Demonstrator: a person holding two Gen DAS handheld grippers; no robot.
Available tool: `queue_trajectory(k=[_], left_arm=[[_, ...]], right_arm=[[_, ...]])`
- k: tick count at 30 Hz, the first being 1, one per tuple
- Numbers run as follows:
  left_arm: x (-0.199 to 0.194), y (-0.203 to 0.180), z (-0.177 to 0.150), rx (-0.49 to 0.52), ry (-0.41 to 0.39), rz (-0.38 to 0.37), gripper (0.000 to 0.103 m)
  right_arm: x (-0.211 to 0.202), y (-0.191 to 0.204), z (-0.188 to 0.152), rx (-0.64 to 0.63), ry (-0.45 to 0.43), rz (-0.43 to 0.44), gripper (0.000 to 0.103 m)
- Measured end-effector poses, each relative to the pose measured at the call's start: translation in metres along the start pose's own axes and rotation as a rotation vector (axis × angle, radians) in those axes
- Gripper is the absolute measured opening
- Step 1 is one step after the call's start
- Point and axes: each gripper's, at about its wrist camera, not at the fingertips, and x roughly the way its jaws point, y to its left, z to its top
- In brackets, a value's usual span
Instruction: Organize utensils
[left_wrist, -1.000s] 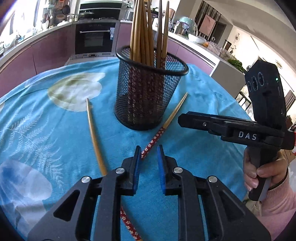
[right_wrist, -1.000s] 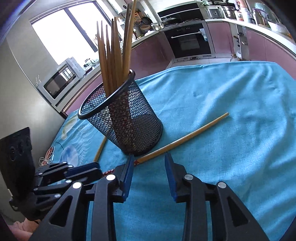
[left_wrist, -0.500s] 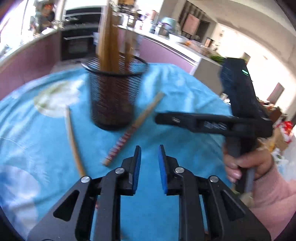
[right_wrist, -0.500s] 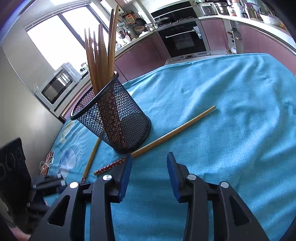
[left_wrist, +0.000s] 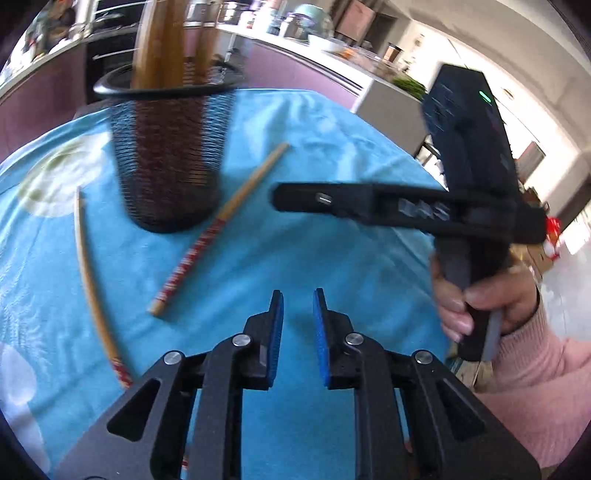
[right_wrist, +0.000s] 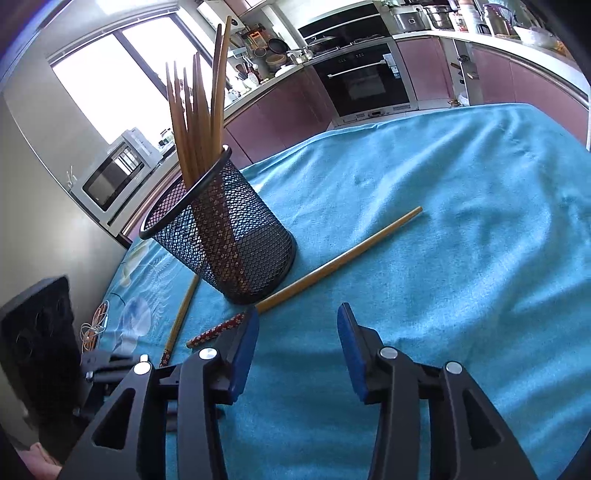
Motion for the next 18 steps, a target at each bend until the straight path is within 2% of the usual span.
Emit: queue_trajectory(k=[2,3,5,8,10,15,18], left_arm=[[-0.006,-0.009,0.000,0.027,-0.042,0.021,0.016],[-0.013,-0.009,0.001,0.038,-0.075,0.042,0.020],[-0.025,-0.004,0.002,0.051,-0.132,0.131,0.021],[-0.023,0.014,0.009,0.026,-0.143,0.217,0.023],[-0.017,0.025,0.010,0.017,-0.122,0.258,0.023],[-0.008,0.040,0.012,0.015,-0.064,0.225,0.023],[-0.001,0.035,0.010,0.030,-0.035,0.201,0.023]], right_arm=[[0.000,0.000,0.000,0.001,0.001,0.000,0.042],[0.000,0.000,0.000,0.000,0.002,0.002,0.042],[0.001,0.000,-0.001,-0.001,0.003,0.002,0.042],[0.001,0.001,-0.001,0.001,0.001,0.008,0.042],[0.002,0.002,-0.002,0.000,0.003,0.012,0.043],[0.003,0.002,-0.001,0.002,0.006,0.013,0.043],[0.003,0.002,-0.001,0.003,0.005,0.011,0.043]])
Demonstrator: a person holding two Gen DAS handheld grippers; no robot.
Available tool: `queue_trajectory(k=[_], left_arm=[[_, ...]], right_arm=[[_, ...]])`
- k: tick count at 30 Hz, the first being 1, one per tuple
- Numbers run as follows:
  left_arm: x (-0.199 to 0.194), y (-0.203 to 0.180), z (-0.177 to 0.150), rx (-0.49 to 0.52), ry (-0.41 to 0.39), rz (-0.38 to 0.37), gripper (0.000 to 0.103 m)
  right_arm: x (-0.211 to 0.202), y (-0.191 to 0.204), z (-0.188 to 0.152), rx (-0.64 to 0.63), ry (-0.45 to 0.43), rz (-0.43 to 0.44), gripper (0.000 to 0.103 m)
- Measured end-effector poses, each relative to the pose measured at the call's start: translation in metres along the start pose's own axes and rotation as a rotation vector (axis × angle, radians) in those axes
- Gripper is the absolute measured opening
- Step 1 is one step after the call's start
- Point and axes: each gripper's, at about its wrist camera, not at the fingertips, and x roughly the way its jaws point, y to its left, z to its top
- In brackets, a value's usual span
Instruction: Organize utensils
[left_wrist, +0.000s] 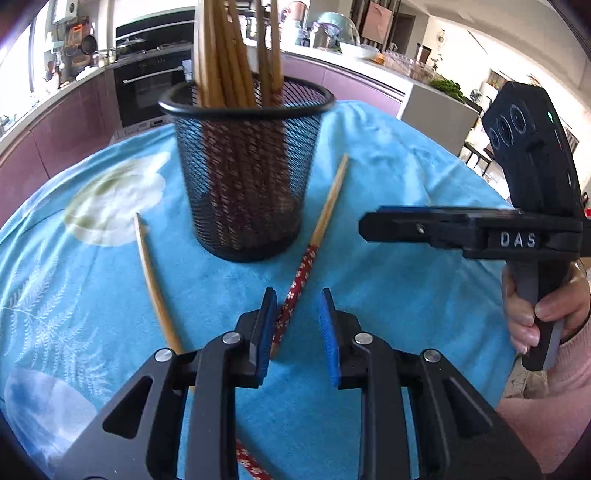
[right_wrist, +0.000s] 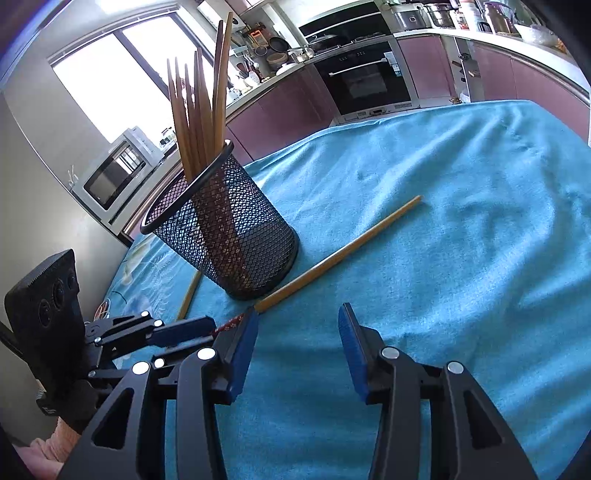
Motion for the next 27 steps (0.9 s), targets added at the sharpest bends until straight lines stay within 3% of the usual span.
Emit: queue_trajectory(k=[3,11,12,16,18,23,27], left_arm=[[0.001,-0.012,-0.003,0.018,0.016,-0.077,0.016],[0.005,-0.074,-0.021,0.139,0.037,-0.285,0.016],[0.004,-0.078,-0.022,0.151,0.033,-0.283,0.016],[-0.007,-0.073,-0.028,0.136,0.001,-0.236,0.017],[-0.017,-0.059,-0.027,0.100,-0.028,-0.204,0.019],[-0.038,-0.017,-0.025,-0.011,-0.092,-0.043,0.023],[-0.041,0.014,-0.017,-0.088,-0.083,0.088,0.023]], right_arm=[[0.000,-0.001,0.000,0.002,-0.001,-0.005,0.043],[0.002,0.008,0.000,-0.033,0.001,-0.072,0.043],[0.003,0.011,-0.001,-0.043,0.001,-0.089,0.042],[0.006,0.017,-0.001,-0.098,0.013,-0.179,0.027],[0.007,0.016,0.000,-0.105,0.018,-0.210,0.014],[0.001,0.006,-0.002,-0.054,0.017,-0.175,0.007],[-0.004,0.009,-0.005,-0.082,0.034,-0.185,0.006]])
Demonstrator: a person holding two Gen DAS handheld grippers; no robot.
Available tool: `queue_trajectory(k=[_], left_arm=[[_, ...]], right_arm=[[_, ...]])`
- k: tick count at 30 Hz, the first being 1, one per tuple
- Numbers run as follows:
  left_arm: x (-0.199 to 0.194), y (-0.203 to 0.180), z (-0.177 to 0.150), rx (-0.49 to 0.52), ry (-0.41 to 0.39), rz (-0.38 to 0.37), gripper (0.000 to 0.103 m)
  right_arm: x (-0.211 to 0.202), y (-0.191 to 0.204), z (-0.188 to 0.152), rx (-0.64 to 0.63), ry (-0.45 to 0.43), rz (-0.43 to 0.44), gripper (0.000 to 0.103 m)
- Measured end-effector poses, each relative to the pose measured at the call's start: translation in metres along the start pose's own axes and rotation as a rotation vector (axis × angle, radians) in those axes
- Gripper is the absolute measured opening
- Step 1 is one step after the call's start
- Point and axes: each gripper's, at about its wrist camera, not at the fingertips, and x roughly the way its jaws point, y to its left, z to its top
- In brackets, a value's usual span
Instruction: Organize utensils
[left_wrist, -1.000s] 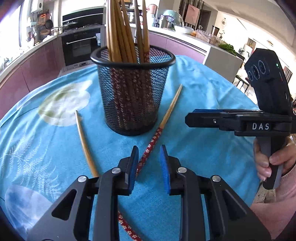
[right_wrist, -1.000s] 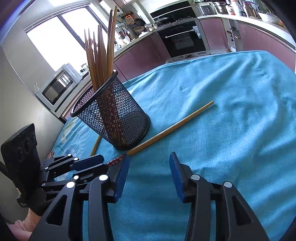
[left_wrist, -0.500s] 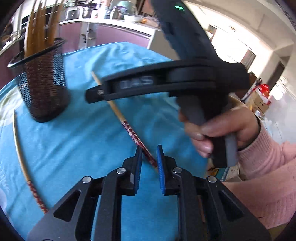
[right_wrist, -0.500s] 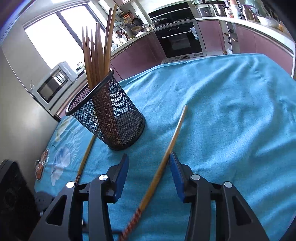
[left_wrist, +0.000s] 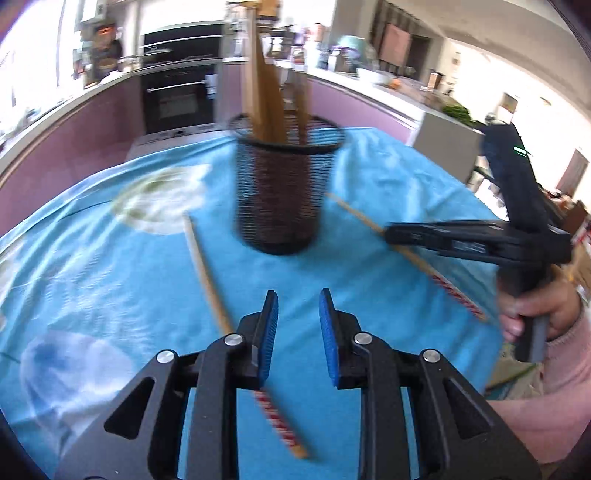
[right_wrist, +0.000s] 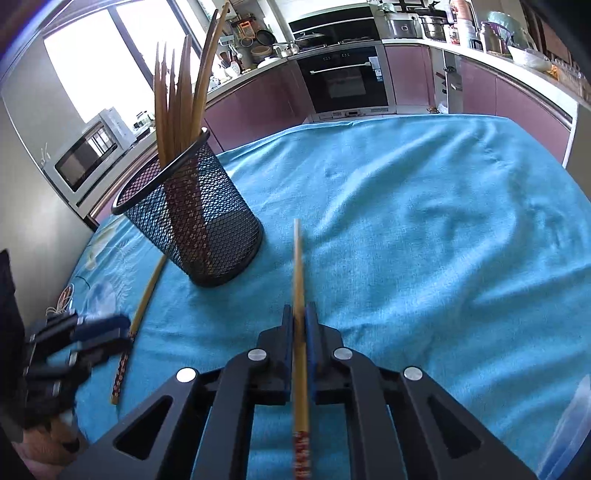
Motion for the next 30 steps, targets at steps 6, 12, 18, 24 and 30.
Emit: queue_trajectory(k=[6,12,18,24,30], left_arm=[[0.008,0.025,0.013,-0.039,0.016,0.134,0.028],[0.025,0.041,0.014,-0.027,0.076,0.227,0.028],[0.031,0.040,0.020,-0.029,0.076,0.232,0.018],[0.028,0.032,0.020,-0.045,0.071,0.221,0.009],[0.022,0.029,0.019,-0.062,0.059,0.198,0.008]], right_arm=[[0.002,0.007,-0.003,-0.075,0.021,-0.071,0.007],[0.005,0.016,0.000,-0.168,0.024,-0.138,0.010],[0.003,0.008,0.001,-0.124,0.015,-0.092,0.006],[-0.004,0.006,-0.001,-0.100,-0.004,-0.039,0.006],[-0.020,0.005,0.003,-0.087,-0.052,0.030,0.006]])
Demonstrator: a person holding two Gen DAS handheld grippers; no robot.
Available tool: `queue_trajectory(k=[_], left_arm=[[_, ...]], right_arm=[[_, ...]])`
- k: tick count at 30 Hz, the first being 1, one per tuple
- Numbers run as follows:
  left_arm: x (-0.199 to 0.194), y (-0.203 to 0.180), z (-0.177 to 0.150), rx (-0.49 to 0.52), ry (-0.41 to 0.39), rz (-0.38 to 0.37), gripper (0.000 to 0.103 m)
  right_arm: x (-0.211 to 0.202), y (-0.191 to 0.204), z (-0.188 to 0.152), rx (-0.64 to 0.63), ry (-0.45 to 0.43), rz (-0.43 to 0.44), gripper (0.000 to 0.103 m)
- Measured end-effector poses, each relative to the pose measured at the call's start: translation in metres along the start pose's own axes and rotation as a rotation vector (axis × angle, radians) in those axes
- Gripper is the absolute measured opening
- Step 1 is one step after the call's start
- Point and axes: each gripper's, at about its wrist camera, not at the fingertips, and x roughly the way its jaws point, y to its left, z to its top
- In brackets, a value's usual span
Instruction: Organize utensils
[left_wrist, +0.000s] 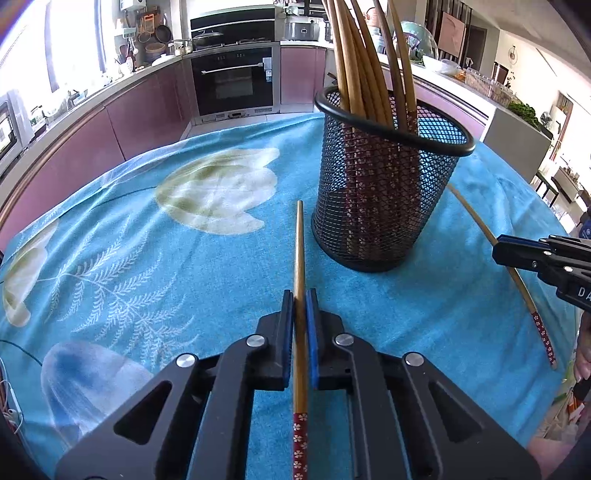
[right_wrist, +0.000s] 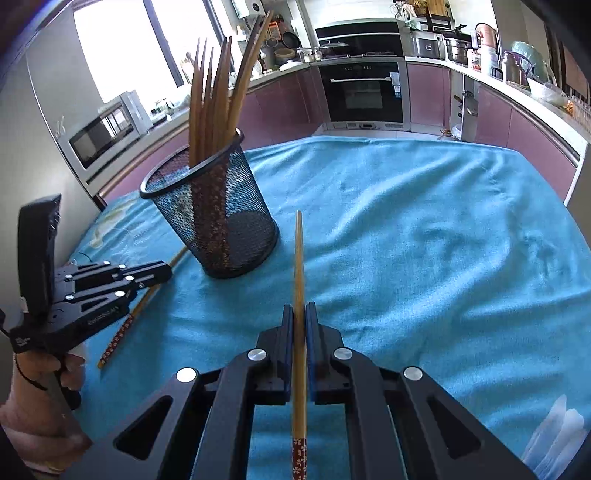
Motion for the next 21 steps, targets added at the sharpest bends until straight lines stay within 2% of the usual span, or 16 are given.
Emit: queue_trajectory(k=[5,12,15,21], left_arm=[[-0.019,0.002,0.000,-0.021,-0.035,-0.041,0.008],[-0.061,0.009,0.002,-0.055,-0.120,-0.151,0.008],[-0.075,0.011,0.003,-0.071,-0.143,-0.195,0.008],[-0.093,0.012,0.000,-0.086,-0.164,-0.234,0.008]], right_arm=[[-0.018,0.004,0.004,0.002,-0.060,0.066,0.006],[-0.042,0.018,0.014,-0.029,-0.142,0.157,0.006],[-0.049,0.025,0.019,-0.051,-0.170,0.180,0.006],[-0.054,0.036,0.022,-0.070,-0.194,0.210,0.006]])
